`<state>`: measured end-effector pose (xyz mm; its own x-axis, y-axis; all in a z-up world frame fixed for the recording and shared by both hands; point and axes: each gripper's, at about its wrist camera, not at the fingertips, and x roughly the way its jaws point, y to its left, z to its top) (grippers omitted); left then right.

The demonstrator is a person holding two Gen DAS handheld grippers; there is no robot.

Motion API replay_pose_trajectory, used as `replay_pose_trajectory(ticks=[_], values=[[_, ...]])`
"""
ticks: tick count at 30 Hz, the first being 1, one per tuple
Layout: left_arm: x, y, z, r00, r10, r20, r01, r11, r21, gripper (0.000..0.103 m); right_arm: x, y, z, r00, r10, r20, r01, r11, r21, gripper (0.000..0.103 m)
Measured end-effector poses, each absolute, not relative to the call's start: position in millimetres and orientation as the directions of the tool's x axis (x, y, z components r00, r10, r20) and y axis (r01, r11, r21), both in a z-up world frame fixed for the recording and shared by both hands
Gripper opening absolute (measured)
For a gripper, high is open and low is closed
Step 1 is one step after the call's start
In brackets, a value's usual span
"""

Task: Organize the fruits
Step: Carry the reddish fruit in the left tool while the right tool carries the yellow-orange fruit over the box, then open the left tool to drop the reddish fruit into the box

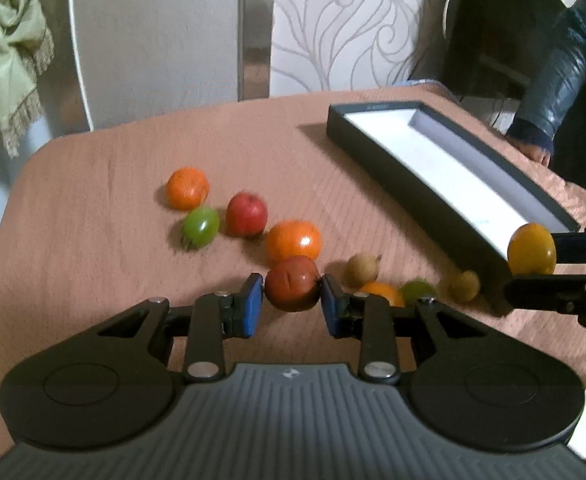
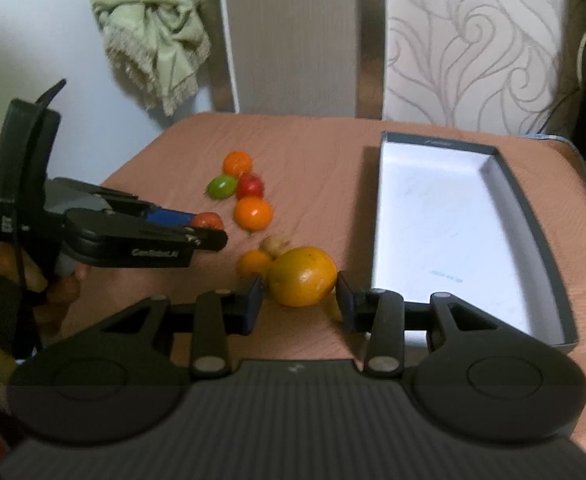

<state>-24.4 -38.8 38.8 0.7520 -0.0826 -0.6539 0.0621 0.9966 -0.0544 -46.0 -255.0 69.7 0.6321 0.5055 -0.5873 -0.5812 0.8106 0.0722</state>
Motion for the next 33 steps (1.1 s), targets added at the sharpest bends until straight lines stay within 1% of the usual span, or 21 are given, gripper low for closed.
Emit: replay_pose_trajectory(ticks=[8, 19, 23, 33], values=[[4.7, -66.7, 62.6, 0.778, -0.133, -0.614, 0.122, 0.991, -0.059, 0.037, -33.3, -288.6, 70.8, 0.683, 0.436, -0.586, -0.491, 0.868, 0.073, 0.043], [71.0, -143.0, 75.2, 0.772, -0.252, -0.583, 0.264, 0.962, -0.066, 0.037, -27.8, -332.1, 73.6, 0.729, 0.359, -0.582, -0.406, 0.912, 0.053, 0.043], [94.5, -168.8, 65.2, 0.751, -0.273, -0.601, 0.298, 0.953, -0.060, 0.037, -26.6, -342.3, 74.2, 0.738, 0.341, -0.582, -0.388, 0.920, 0.047, 0.043], [133.9, -193.6, 31.4, 0.707, -0.245, -0.663, 0.312, 0.950, -0.018, 0.037, -24.0, -354.4, 73.5, 0.744, 0.314, -0.590, -0.354, 0.934, 0.050, 0.043]])
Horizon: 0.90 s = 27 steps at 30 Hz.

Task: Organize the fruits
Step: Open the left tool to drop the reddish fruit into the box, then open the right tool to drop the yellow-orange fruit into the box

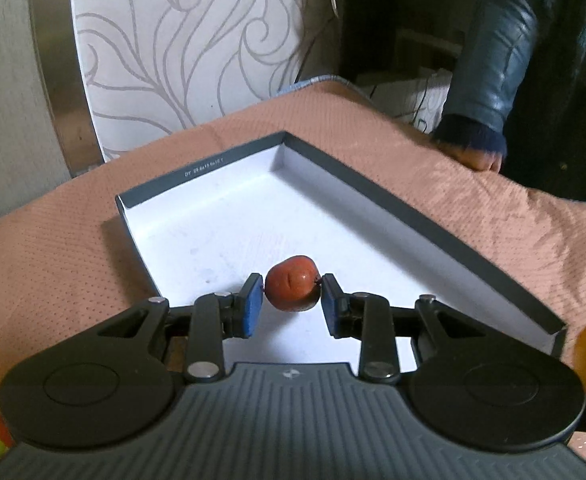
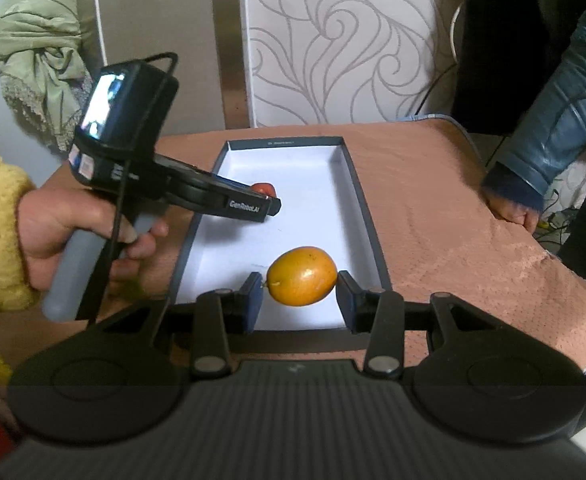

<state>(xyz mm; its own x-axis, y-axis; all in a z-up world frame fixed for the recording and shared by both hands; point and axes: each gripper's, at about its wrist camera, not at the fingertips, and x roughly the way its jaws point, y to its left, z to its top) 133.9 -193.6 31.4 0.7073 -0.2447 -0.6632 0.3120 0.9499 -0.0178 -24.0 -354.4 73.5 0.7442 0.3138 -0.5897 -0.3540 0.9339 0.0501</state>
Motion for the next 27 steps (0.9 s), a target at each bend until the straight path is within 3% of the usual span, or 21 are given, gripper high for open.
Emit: replay_pose_trajectory(ticks=[7, 12, 27], values=[[138.0, -190.0, 24.5, 0.697, -0.220, -0.683, 0.302, 0.953, 0.001, 0.042, -20.1, -353.6, 69.0, 0.733, 0.318, -0.601, -0.354, 0.933, 0.061, 0.043], [129.7, -184.8, 32.7, 0.721, -0.218, -0.658, 0.289, 0.957, -0.001, 0.060, -10.8, -356.4, 62.1, 0.721, 0.320, -0.615, -0.349, 0.934, 0.076, 0.043], [51.9, -162.0, 71.0, 0.798, -0.097, -0.595, 0.115, 0.993, -0.008, 0.060, 36.8, -357.7, 46.0, 0.649, 0.410, -0.641, -0.467, 0.880, 0.091, 0.043]])
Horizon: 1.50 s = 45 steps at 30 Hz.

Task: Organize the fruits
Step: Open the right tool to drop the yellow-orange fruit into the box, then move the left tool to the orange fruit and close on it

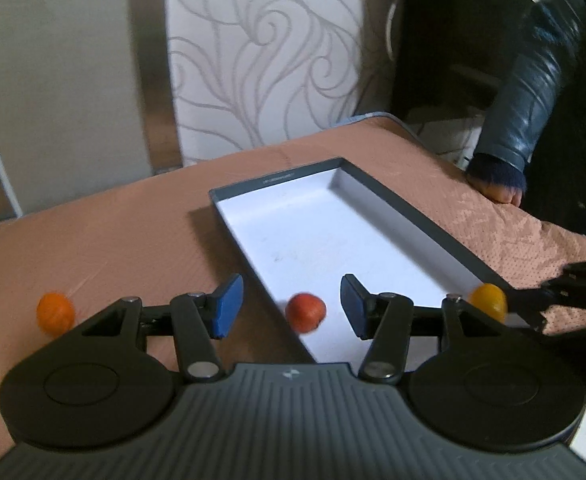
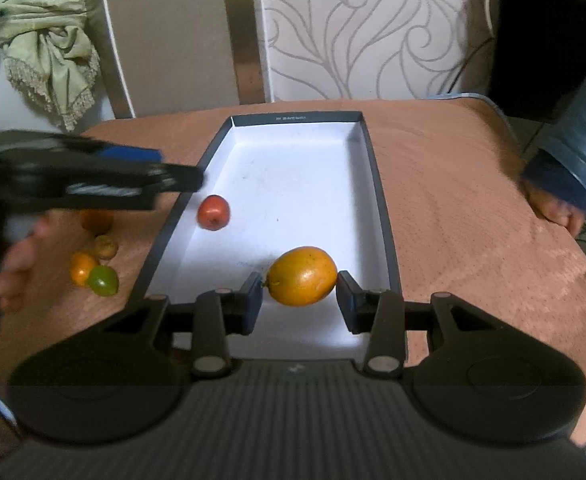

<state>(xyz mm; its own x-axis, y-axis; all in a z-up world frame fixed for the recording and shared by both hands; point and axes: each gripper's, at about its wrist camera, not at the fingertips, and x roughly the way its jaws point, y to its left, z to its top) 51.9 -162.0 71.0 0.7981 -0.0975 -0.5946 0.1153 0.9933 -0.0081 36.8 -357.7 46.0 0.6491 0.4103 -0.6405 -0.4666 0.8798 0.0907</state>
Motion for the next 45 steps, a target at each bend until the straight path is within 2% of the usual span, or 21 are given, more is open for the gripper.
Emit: replay_pose_trajectory(ticks=[9, 13, 23, 38, 41, 43, 45], values=[[1.1, -166.7, 63.8, 0.786, 0.033, -0.617, -0.040, 0.999, 0.002, 0.060, 59.9, -354.8, 31.9, 0.603, 0.449, -0.660, -0.524, 0.846, 0.097, 0.046], [-16.9, -170.1, 60.5, 0.778, 0.075, -0.624, -0.086, 0.996, 0.012, 0.060, 55.5, -356.3, 32.3, 0.630, 0.456, -0.629, -0.539, 0.839, 0.068, 0.059], [-23.9, -161.0, 56.5, 0.769, 0.065, -0.636, -0.077, 0.997, 0.009, 0.060, 32.0, -365.4, 50.5, 0.691, 0.471, -0.548, -0.540, 0.841, 0.042, 0.060], [-23.4, -96.7, 50.0, 0.766, -0.062, -0.640, 0.064, 0.998, -0.020, 0.059, -12.1, -325.9, 68.1, 0.769, 0.357, -0.531, -0.388, 0.920, 0.057, 0.059], [-21.9, -81.8, 43.1, 0.751, -0.095, -0.653, 0.093, 0.995, -0.038, 0.059, -24.4, -311.8, 65.8, 0.765, 0.354, -0.538, -0.390, 0.919, 0.051, 0.053], [-19.1, -73.5, 39.9, 0.741, -0.112, -0.662, 0.110, 0.993, -0.044, 0.058, -30.1, -298.2, 63.9, 0.755, 0.358, -0.550, -0.404, 0.914, 0.039, 0.042], [-17.5, -67.0, 39.2, 0.740, -0.131, -0.660, 0.131, 0.990, -0.049, 0.058, -35.0, -285.5, 64.4, 0.746, 0.377, -0.549, -0.426, 0.904, 0.042, 0.040]])
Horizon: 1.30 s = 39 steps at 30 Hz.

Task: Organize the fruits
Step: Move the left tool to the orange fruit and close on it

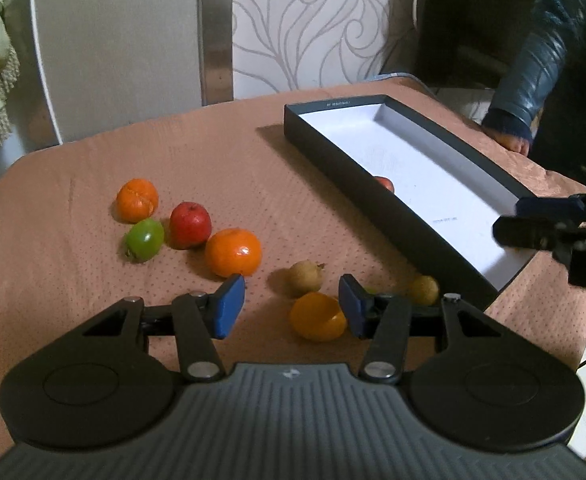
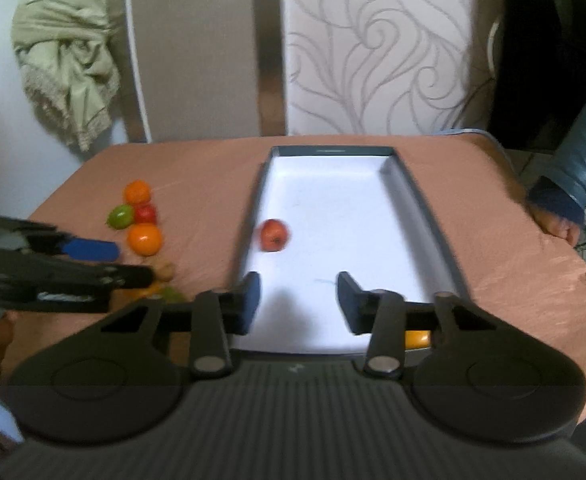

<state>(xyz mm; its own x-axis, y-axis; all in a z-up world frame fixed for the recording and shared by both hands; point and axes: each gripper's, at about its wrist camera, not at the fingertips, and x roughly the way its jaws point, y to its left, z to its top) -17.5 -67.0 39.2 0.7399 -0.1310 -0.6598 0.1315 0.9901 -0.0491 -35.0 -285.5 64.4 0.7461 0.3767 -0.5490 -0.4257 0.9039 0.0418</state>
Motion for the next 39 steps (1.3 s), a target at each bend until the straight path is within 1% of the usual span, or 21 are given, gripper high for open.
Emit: replay_pose_trajectory(ticks=[4, 9, 10, 14, 18, 20, 23, 29, 39], values=[[-18.7, -58.0, 37.2, 0.736, -0.173, -0.654, 0.181, 0.982, -0.056, 0.058, -50.8, -260.5, 62.7, 0.728, 0.406, -0.553, -0.481, 0.877, 0.010, 0.038], [-17.3, -56.1, 33.8, 0.719, -0.219, -0.660, 0.242, 0.969, -0.058, 0.057, -56.5, -237.9, 54.3, 0.696, 0.414, -0.587, -0.513, 0.858, -0.004, 0.037], [-17.5, -56.8, 34.1, 0.717, -0.230, -0.658, 0.256, 0.965, -0.058, 0.055, -56.5, -235.6, 54.1, 0.697, 0.410, -0.588, -0.511, 0.859, -0.006, 0.036], [-23.1, -60.5, 33.8, 0.704, -0.266, -0.659, 0.303, 0.951, -0.061, 0.055, -56.3, -237.9, 56.5, 0.720, 0.386, -0.577, -0.467, 0.884, 0.009, 0.036], [-25.0, -64.8, 33.6, 0.697, -0.274, -0.662, 0.325, 0.944, -0.049, 0.055, -52.2, -244.4, 57.8, 0.737, 0.360, -0.572, -0.420, 0.907, 0.030, 0.036], [-26.2, -65.7, 35.6, 0.706, -0.265, -0.656, 0.318, 0.947, -0.041, 0.055, -52.7, -245.5, 58.5, 0.743, 0.355, -0.567, -0.414, 0.910, 0.028, 0.036], [-24.1, -63.3, 38.4, 0.724, -0.217, -0.655, 0.263, 0.964, -0.029, 0.055, -55.4, -247.3, 60.2, 0.748, 0.360, -0.557, -0.416, 0.909, 0.028, 0.036], [-18.7, -58.7, 45.3, 0.749, -0.148, -0.646, 0.167, 0.985, -0.032, 0.055, -58.4, -249.3, 60.9, 0.732, 0.375, -0.569, -0.433, 0.901, 0.037, 0.036], [-25.7, -62.6, 46.2, 0.758, -0.125, -0.641, 0.133, 0.990, -0.036, 0.055, -68.3, -256.8, 62.8, 0.722, 0.390, -0.571, -0.456, 0.890, 0.031, 0.036]])
